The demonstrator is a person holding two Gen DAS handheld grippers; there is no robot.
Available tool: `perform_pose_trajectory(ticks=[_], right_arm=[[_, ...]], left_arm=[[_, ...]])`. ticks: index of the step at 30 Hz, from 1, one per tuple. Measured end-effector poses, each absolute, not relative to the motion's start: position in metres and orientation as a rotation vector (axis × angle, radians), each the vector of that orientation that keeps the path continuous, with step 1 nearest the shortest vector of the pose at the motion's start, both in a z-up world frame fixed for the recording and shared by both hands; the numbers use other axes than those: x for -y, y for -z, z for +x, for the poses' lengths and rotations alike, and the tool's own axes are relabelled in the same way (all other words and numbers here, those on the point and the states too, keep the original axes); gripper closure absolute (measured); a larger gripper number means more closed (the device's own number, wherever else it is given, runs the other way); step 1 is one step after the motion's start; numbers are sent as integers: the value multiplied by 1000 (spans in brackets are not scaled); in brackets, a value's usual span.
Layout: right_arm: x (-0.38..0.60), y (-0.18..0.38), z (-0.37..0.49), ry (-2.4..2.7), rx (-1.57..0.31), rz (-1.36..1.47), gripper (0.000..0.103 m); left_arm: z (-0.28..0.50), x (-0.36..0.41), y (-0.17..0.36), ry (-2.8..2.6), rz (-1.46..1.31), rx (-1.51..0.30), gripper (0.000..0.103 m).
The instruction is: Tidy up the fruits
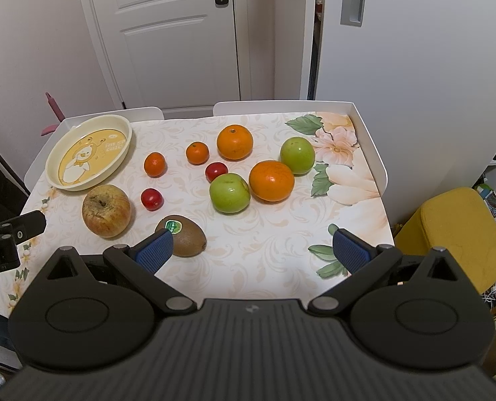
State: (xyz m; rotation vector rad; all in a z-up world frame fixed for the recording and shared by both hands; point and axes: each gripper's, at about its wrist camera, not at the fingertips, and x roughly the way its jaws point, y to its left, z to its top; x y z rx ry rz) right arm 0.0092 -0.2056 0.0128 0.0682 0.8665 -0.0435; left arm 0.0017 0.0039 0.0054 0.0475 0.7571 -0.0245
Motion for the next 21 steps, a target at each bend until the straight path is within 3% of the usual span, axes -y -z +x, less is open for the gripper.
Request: perform_pose_trajectory(ticks=[21], right_arm=[[206, -15, 9, 1, -861, 87, 0]], left_arm=[[-2, -8, -8, 11, 56, -741, 0]])
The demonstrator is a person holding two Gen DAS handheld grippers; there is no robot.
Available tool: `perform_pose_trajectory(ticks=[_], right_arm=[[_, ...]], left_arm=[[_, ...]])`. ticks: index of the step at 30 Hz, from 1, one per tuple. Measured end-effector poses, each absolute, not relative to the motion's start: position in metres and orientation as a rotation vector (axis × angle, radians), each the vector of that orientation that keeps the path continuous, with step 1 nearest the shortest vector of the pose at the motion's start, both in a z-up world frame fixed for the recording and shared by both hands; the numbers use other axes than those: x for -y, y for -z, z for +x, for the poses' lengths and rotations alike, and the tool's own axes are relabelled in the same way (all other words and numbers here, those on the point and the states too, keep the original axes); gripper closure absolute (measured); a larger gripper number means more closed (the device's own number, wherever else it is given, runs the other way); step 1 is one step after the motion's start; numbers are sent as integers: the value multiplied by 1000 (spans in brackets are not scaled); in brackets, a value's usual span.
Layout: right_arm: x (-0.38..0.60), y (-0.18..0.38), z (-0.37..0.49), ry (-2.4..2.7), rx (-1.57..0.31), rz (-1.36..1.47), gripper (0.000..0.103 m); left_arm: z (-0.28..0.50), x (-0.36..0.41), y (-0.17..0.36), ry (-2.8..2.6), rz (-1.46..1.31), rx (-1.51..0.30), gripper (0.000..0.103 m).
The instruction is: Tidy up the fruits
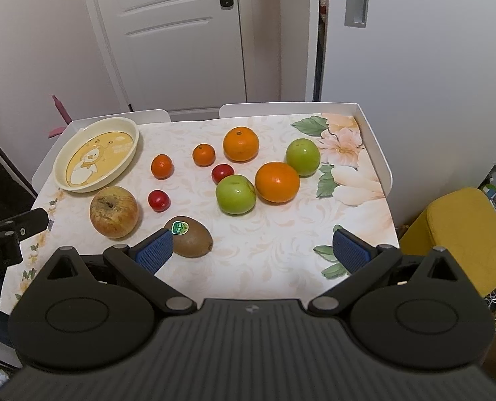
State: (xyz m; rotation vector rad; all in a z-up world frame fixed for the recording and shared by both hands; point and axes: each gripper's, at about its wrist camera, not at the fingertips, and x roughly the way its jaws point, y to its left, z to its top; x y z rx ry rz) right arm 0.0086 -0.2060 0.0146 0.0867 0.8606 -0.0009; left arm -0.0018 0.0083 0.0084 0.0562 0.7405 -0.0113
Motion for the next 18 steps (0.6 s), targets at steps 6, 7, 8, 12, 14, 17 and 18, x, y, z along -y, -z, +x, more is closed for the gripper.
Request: perform_pose_trajectory(ticks=[6, 7, 8, 12, 14, 17, 18], right_arm=[[204, -4, 14, -92, -868, 75, 0], [204, 0, 17, -107, -874, 71, 0], [203, 4, 19, -123, -880, 66, 0], [199, 25, 24, -172, -896, 41, 0], [195, 38, 28, -185, -914, 41, 0], [191, 56, 33, -205, -922, 44, 0], [189, 62, 34, -206, -926, 40, 0]], left_arm=[[5, -11, -3, 11, 64, -750, 0], [7, -12, -1, 10, 66, -753, 0], [9, -13, 2, 10, 67, -754, 0], [15, -14, 19, 24, 77, -749, 0], [20, -14, 29, 43, 88, -754, 0], [27, -15, 44, 87, 115, -756, 2], [29, -14, 50, 102, 131, -756, 2]])
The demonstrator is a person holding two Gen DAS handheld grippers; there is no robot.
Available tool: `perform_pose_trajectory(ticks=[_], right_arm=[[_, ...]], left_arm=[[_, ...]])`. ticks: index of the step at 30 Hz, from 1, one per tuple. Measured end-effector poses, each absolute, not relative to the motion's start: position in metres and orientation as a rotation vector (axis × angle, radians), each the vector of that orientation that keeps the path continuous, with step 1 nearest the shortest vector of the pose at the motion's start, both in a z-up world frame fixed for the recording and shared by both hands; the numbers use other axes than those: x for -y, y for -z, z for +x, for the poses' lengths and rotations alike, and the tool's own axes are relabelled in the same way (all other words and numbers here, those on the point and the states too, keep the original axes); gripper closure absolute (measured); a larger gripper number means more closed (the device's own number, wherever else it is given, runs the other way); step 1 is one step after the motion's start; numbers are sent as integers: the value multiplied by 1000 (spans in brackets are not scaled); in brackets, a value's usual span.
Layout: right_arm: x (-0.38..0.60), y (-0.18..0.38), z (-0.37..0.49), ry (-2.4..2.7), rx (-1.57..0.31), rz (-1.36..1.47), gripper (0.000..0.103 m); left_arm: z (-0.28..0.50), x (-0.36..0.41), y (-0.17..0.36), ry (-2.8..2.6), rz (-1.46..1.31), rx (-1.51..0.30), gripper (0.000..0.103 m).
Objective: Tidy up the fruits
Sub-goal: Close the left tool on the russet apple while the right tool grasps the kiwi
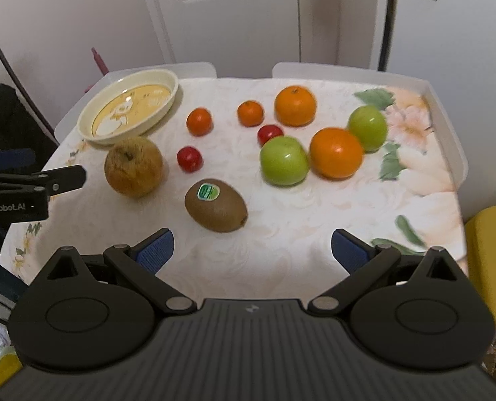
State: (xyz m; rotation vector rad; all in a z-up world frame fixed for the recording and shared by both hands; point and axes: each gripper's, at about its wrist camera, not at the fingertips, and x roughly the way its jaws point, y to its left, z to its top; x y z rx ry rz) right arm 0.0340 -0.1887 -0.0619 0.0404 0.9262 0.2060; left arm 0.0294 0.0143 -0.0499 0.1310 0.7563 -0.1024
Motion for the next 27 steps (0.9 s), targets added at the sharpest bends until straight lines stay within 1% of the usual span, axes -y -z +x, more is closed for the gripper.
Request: perform_pose_trajectory(ticks=[6, 9, 14, 18, 21, 24, 26, 27], right_arm=[[179, 93, 41, -195, -942, 71, 0], [173, 102, 44, -182, -948, 84, 0], [161, 116, 52, -170, -961, 79, 0], [157, 119, 58, -154, -953, 91, 0], [153, 118, 63, -133, -943, 86, 0], [149, 117, 67, -116, -933, 80, 5], [147, 117, 68, -109, -924, 88, 10], [146, 117, 69, -110, -922, 93, 11]], left_arm=[[51, -12, 81, 198, 211, -767, 3], [64, -10, 93, 236, 240, -782, 5], [81, -8, 108, 282, 269, -802, 6], [93, -7, 116, 321, 282, -822, 8], [101, -7, 120, 345, 280, -838, 12], [108, -8, 122, 364, 278, -848, 16], [110, -8, 123, 388, 269, -852, 23], [111, -8, 123, 401, 265, -854, 25]])
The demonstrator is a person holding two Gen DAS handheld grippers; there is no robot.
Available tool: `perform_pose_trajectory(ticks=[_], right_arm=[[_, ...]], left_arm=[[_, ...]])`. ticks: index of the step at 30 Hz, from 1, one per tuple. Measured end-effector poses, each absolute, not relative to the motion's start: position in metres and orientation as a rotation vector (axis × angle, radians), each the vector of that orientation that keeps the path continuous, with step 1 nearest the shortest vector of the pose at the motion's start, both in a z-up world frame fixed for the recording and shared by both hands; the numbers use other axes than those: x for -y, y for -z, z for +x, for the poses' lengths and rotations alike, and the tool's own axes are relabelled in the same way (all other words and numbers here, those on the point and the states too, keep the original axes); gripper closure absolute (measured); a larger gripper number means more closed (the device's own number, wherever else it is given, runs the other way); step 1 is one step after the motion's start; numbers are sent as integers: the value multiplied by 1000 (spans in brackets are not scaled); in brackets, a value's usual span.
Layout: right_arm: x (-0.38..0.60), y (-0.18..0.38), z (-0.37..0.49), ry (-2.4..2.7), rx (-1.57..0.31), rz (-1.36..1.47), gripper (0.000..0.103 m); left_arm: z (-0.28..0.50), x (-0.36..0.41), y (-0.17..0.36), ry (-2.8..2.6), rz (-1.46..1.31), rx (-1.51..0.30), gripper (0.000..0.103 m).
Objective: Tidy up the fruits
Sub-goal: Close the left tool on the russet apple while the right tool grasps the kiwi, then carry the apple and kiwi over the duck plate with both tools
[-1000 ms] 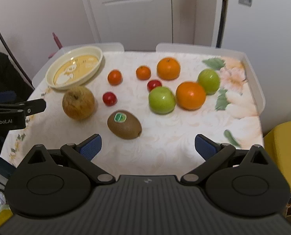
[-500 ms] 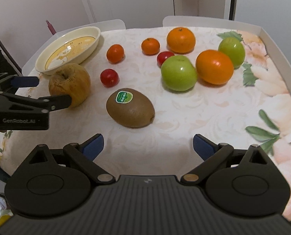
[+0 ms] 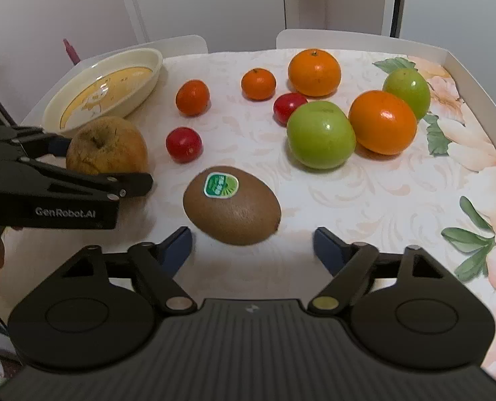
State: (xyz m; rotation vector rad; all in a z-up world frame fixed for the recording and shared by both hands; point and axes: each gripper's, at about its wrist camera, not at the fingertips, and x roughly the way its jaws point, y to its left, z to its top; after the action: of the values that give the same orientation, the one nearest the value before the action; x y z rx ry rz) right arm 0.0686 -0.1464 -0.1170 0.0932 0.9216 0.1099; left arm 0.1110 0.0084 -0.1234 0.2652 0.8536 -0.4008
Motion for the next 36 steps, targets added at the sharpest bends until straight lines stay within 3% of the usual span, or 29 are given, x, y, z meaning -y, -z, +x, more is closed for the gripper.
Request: perform_pose_trajectory(ticks=[3, 23, 36], right_arm=[[142, 117, 68, -108, -912, 101, 17], [123, 122, 78, -64, -856, 54, 24], [95, 81, 106, -149, -796, 38, 25]], left_arm=[[110, -6, 123, 410, 288, -846, 25], [100, -32, 122, 369, 262, -841, 25], [98, -78, 86, 227, 96, -806, 25]])
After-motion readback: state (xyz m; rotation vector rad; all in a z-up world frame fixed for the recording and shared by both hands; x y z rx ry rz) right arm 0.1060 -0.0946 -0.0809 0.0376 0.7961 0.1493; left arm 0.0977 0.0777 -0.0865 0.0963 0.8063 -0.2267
